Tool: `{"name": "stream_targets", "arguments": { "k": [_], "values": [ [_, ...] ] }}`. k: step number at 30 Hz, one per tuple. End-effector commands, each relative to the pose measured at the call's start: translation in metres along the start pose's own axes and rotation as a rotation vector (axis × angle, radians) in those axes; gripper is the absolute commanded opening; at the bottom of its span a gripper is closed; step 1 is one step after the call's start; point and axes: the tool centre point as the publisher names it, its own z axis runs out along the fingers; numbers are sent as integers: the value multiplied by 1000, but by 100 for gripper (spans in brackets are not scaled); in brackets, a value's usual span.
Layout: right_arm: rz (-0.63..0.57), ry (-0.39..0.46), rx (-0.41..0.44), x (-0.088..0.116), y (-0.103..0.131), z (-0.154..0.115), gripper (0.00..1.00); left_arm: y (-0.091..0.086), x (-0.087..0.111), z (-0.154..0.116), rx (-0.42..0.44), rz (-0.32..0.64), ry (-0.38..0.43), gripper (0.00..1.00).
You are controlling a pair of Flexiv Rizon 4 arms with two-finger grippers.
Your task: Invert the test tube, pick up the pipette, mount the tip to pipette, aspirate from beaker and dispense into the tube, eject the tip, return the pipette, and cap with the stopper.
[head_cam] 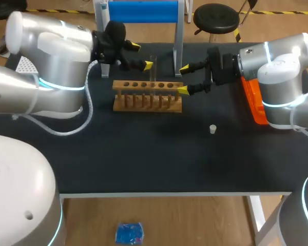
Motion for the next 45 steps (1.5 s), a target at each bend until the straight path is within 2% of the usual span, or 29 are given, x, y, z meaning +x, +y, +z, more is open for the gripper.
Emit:
{"name": "stream_targets", "arguments": {
  "k": [1, 3, 23, 27, 36, 40, 45],
  "values": [
    [-1, -2, 0, 1, 0, -1, 100, -1, 8, -54, -92, -9, -26, 100],
    [-1, -2, 0, 1, 0, -1, 100, 1, 9, -65, -149, -19, -58, 100],
    [-1, -2, 0, 1, 0, -1, 100, 1, 9, -65, -149, -19, -58, 100],
    [-1, -2, 0, 1, 0, -1, 100, 23, -23, -79, -145, -153, -191, 100],
    [-1, -2, 0, 1, 0, -1, 100, 78, -92, -135, -114, -345, -465, 100],
    [-1, -2, 0, 1, 0, -1, 100, 97, -115, -156, -88, -421, -560, 100],
    [-1, -2, 0, 1, 0, -1, 100, 121, -137, -172, -112, -476, -616, 100]
  ]
}}
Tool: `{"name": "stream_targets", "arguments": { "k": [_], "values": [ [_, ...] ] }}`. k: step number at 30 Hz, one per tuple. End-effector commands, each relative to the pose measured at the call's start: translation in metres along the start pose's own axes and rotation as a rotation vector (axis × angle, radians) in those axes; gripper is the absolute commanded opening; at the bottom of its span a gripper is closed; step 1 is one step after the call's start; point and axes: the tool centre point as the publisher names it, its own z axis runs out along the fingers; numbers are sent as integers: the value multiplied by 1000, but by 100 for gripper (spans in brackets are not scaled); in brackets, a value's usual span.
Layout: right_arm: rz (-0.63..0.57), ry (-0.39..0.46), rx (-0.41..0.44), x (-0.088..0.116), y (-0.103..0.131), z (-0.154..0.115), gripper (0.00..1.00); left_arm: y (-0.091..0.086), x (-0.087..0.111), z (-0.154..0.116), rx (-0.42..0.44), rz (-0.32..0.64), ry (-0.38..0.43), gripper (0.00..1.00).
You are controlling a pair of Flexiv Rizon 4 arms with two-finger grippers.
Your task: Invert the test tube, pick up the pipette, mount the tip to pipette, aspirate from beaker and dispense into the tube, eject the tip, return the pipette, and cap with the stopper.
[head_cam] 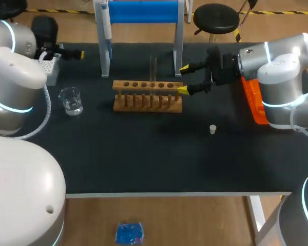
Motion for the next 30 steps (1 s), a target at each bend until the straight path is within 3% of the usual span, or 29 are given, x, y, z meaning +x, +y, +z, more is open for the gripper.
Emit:
{"name": "stream_targets", "arguments": {
  "k": [1, 9, 30],
  "values": [
    [-1, -2, 0, 1, 0, -1, 100, 14, -15, 6, 5, -42, -62, 100],
    [-1, -2, 0, 1, 0, -1, 100, 25, -40, 5, 7, -114, -144, 100],
    [-1, -2, 0, 1, 0, -1, 100, 25, -41, 5, 29, -122, -168, 100]
  ]
}}
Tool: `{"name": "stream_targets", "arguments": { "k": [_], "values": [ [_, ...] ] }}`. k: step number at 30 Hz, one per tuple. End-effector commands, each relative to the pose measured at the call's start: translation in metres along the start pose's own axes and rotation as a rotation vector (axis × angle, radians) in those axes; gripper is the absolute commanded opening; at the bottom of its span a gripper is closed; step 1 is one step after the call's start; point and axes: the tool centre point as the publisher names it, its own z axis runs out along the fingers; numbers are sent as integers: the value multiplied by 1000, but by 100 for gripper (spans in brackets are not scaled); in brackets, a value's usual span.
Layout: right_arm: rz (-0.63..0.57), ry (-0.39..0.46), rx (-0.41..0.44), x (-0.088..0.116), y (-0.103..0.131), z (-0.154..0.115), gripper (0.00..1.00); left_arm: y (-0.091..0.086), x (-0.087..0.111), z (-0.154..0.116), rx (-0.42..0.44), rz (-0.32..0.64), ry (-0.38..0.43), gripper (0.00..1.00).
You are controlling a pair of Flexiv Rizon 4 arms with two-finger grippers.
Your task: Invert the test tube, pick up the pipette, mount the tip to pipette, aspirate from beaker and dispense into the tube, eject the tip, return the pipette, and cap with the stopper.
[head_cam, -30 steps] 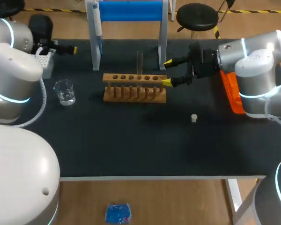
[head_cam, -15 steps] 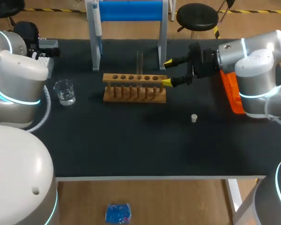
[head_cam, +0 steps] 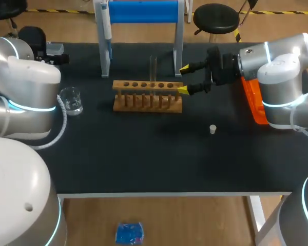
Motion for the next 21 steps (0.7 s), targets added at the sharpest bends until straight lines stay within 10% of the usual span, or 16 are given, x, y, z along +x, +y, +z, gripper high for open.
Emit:
{"name": "stream_targets", "arguments": {
  "k": [1, 11, 21],
  "values": [
    [-1, -2, 0, 1, 0, -1, 100, 0, 0, -1, -3, 0, 0, 100],
    [-1, -2, 0, 1, 0, -1, 100, 12, -60, 32, 47, -112, -176, 100],
    [-1, -2, 0, 1, 0, -1, 100, 4, -92, 46, 137, -101, -181, 100]
  ]
}}
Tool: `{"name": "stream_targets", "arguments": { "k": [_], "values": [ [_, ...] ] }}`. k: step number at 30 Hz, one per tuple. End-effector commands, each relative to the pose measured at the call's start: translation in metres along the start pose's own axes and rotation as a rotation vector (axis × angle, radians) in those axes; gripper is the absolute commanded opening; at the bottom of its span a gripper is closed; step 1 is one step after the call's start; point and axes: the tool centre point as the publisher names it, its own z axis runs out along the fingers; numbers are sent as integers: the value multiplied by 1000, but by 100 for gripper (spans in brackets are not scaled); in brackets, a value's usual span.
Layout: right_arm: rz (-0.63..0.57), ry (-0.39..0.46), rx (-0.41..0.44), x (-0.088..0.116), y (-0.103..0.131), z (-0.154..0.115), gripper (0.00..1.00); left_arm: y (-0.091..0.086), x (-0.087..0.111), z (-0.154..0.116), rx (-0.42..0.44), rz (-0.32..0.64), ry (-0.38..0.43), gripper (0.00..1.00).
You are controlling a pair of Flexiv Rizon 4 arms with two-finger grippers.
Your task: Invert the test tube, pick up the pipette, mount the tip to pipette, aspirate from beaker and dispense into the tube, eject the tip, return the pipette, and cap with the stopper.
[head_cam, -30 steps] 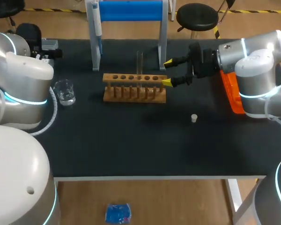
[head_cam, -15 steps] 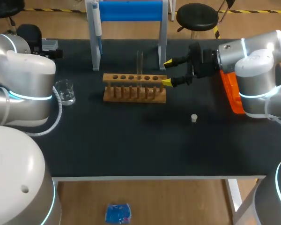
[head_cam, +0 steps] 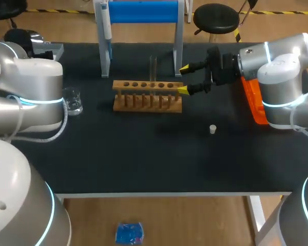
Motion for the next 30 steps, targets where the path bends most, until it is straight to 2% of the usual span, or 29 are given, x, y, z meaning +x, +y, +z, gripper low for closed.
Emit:
{"name": "stream_targets", "arguments": {
  "k": [1, 6, 15, 26, 29, 30],
  "values": [
    [-1, -2, 0, 1, 0, -1, 100, 2, -11, 15, 72, 19, 24, 100],
    [-1, -2, 0, 1, 0, -1, 100, -3, -23, 21, 55, 35, 39, 100],
    [-1, -2, 0, 1, 0, -1, 100, -3, -30, 43, 32, 85, 66, 100],
    [-1, -2, 0, 1, 0, -1, 100, -3, -27, 64, 25, 88, 74, 100],
    [-1, -2, 0, 1, 0, -1, 100, -2, -26, 68, 17, 99, 75, 95],
    [-1, -2, 0, 1, 0, -1, 100, -1, -27, 69, 16, 103, 75, 87]
  ]
}}
